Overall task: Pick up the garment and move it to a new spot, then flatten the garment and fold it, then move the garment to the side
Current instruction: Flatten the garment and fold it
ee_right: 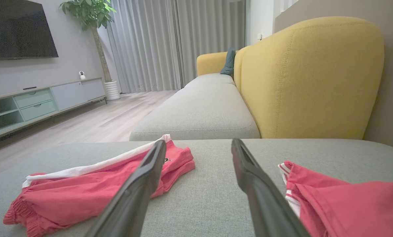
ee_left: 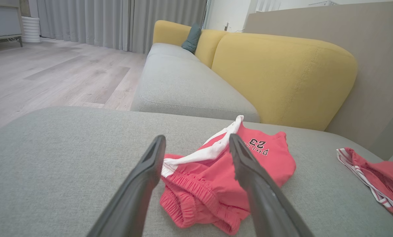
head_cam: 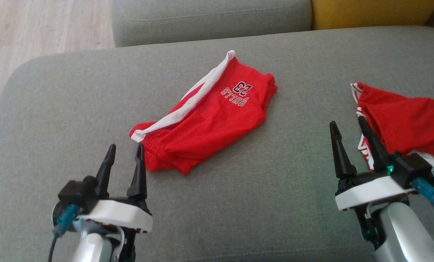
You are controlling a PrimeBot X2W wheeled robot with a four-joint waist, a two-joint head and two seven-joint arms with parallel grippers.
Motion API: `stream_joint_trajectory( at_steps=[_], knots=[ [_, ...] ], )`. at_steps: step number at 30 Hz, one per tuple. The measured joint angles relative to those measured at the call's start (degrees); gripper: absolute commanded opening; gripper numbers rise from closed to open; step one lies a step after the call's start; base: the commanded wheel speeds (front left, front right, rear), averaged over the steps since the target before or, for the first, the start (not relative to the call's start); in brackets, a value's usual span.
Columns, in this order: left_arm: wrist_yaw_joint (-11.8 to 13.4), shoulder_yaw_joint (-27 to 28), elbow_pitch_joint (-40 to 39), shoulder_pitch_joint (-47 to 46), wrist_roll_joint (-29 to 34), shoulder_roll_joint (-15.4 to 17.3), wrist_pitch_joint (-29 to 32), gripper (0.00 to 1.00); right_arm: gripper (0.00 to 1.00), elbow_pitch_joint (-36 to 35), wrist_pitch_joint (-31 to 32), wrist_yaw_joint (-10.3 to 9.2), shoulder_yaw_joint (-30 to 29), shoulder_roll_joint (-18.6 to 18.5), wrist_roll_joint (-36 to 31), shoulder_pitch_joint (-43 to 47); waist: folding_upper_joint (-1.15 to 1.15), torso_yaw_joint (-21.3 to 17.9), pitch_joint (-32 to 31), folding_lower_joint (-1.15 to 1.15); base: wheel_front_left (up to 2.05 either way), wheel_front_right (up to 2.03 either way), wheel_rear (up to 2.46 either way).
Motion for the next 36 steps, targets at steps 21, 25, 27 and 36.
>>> stream_joint_trajectory(
  at_steps=[21,25,27,36],
  knots=[
    [-0.4,-5.8,0.7,-4.3,-4.2,-0.6,0.0,1.00,1.00,15.1,28.7,-0.01,-13.7,4.8,31.1,-14.6,0.00,12.9,8.1,0.00,0.00,0.00,0.00],
    [0.0,-6.5,0.6,-5.3,-4.2,-0.6,0.0,1.00,1.00,20.0,30.8,0.00,-17.3,4.8,31.9,-17.8,0.00,15.5,9.3,0.00,0.00,0.00,0.00],
    [0.5,-6.1,0.6,-5.6,-4.2,-0.6,0.0,1.00,1.00,21.9,31.6,-0.01,-18.5,4.8,31.9,-19.5,0.00,16.5,9.9,0.00,0.00,0.00,0.00],
    [0.3,-4.2,0.5,-6.2,-3.0,-0.7,0.0,1.00,1.00,29.2,33.1,-0.01,-22.8,4.5,29.4,-26.6,0.00,19.3,11.8,0.00,0.00,0.00,0.00]
  ],
)
